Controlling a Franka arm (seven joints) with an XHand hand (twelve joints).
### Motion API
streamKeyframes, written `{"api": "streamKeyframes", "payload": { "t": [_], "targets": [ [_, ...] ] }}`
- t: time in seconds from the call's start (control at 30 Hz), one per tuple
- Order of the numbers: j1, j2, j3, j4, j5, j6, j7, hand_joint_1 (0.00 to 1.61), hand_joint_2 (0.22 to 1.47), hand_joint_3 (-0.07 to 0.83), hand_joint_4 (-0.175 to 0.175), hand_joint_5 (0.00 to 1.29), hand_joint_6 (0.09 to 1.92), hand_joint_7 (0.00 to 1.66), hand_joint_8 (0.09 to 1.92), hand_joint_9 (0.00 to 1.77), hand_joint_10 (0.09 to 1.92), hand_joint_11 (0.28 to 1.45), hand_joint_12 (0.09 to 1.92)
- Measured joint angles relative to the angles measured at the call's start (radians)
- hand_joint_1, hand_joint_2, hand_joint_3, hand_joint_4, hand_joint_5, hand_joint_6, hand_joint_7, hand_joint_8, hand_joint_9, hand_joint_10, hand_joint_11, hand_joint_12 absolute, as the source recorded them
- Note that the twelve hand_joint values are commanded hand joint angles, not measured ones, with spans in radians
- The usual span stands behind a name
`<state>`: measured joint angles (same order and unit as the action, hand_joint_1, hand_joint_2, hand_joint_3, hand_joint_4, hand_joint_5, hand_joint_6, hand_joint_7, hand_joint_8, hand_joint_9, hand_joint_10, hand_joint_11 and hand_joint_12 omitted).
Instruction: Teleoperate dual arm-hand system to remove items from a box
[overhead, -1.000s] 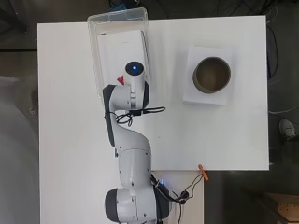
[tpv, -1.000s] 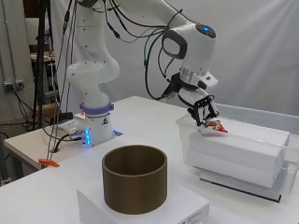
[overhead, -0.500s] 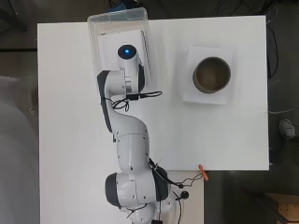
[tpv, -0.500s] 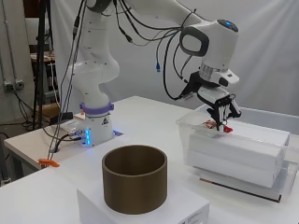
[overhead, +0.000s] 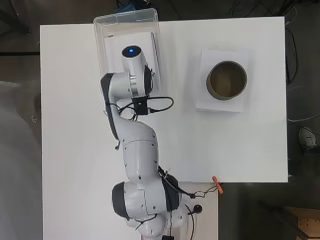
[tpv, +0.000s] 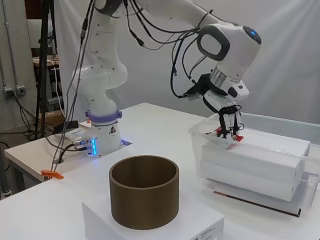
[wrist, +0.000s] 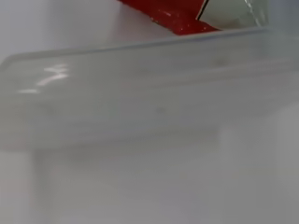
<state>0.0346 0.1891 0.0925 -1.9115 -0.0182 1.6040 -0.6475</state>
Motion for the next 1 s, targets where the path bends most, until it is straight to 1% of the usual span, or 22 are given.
{"api": "streamKeyframes", "payload": {
  "t": [0.03,0.07,0.1,0.13,0.17,0.2,0.23,0.27,0.3,0.33,0.37,0.4,0.43,0.47,0.5,0.53,0.6,0.67,0.77,0.9,1.0],
  "targets": [
    [0.0,0.005,-0.002,0.002,-0.001,0.001,-0.008,0.0,1.02,-0.001,0.084,0.72,0.28,0.77,0.09,0.82,0.09,0.56,0.09],
    [0.0,0.004,-0.002,0.0,-0.003,0.007,-0.014,0.0,1.01,-0.001,0.049,0.66,0.17,0.68,0.09,0.72,0.09,0.51,0.09],
    [0.001,-0.003,0.001,-0.004,-0.015,0.01,-0.022,0.01,1.01,0.0,0.033,0.64,0.1,0.64,0.09,0.69,0.09,0.49,0.09],
    [0.003,-0.008,0.006,-0.003,-0.032,0.011,-0.023,0.01,1.02,0.001,0.034,0.65,0.09,0.67,0.09,0.71,0.09,0.51,0.09],
    [0.005,-0.01,0.011,0.0,-0.057,0.015,-0.023,0.03,1.04,0.001,0.068,0.74,0.09,0.78,0.09,0.83,0.09,0.57,0.09],
    [0.008,-0.015,0.019,0.001,-0.089,0.027,-0.021,0.06,1.07,0.001,0.106,0.77,0.24,0.89,0.09,0.95,0.09,0.64,0.09],
    [0.011,-0.024,0.025,0.001,-0.12,0.047,-0.019,0.07,1.09,0.001,0.114,0.75,0.35,0.94,0.09,1.02,0.09,0.67,0.09],
    [0.013,-0.033,0.03,0.005,-0.144,0.071,-0.017,0.08,1.11,0.001,0.106,0.74,0.36,0.96,0.09,1.05,0.09,0.68,0.09],
    [0.015,-0.04,0.034,0.014,-0.158,0.093,-0.017,0.08,1.12,0.0,0.1,0.75,0.34,0.98,0.09,1.07,0.09,0.69,0.09],
    [0.018,-0.04,0.038,0.031,-0.165,0.109,-0.013,0.08,1.12,0.0,0.076,0.73,0.25,0.94,0.09,1.04,0.09,0.68,0.09],
    [0.021,-0.036,0.042,0.046,-0.17,0.115,-0.01,0.07,1.12,0.0,0.046,0.68,0.15,0.86,0.09,0.98,0.09,0.64,0.09],
    [0.023,-0.028,0.044,0.061,-0.178,0.119,-0.008,0.07,1.12,-0.001,0.024,0.64,0.09,0.8,0.09,0.92,0.09,0.6,0.09],
    [0.024,-0.019,0.044,0.083,-0.191,0.127,-0.011,0.06,1.11,-0.003,0.01,0.6,0.09,0.74,0.09,0.85,0.09,0.57,0.09],
    [0.024,-0.012,0.042,0.101,-0.194,0.129,-0.024,0.05,1.09,-0.009,0.005,0.54,0.09,0.6,0.09,0.7,0.09,0.51,0.09],
    [0.024,-0.007,0.04,0.113,-0.179,0.126,-0.033,0.03,1.09,-0.01,0.004,0.49,0.09,0.5,0.09,0.59,0.09,0.47,0.09],
    [0.023,-0.001,0.035,0.126,-0.152,0.118,-0.039,0.02,1.08,-0.009,0.005,0.46,0.09,0.44,0.09,0.53,0.09,0.45,0.09],
    [0.019,0.004,0.024,0.14,-0.081,0.084,-0.055,0.0,1.08,-0.009,0.01,0.45,0.09,0.4,0.09,0.48,0.09,0.43,0.09],
    [0.017,-0.019,0.013,0.112,-0.03,0.071,-0.069,0.0,1.07,-0.008,0.019,0.45,0.09,0.4,0.09,0.49,0.09,0.44,0.09],
    [0.015,-0.08,0.001,0.007,0.023,0.077,-0.09,0.0,1.08,-0.001,0.031,0.46,0.09,0.44,0.09,0.54,0.09,0.46,0.09],
    [0.014,-0.2,-0.012,-0.142,0.064,0.078,-0.11,0.0,1.09,0.001,0.043,0.47,0.09,0.5,0.09,0.6,0.09,0.47,0.09],
    [0.013,-0.261,-0.02,-0.214,0.073,0.076,-0.114,0.0,1.1,0.005,0.051,0.47,0.09,0.52,0.09,0.62,0.09,0.49,0.09]
  ]
}}
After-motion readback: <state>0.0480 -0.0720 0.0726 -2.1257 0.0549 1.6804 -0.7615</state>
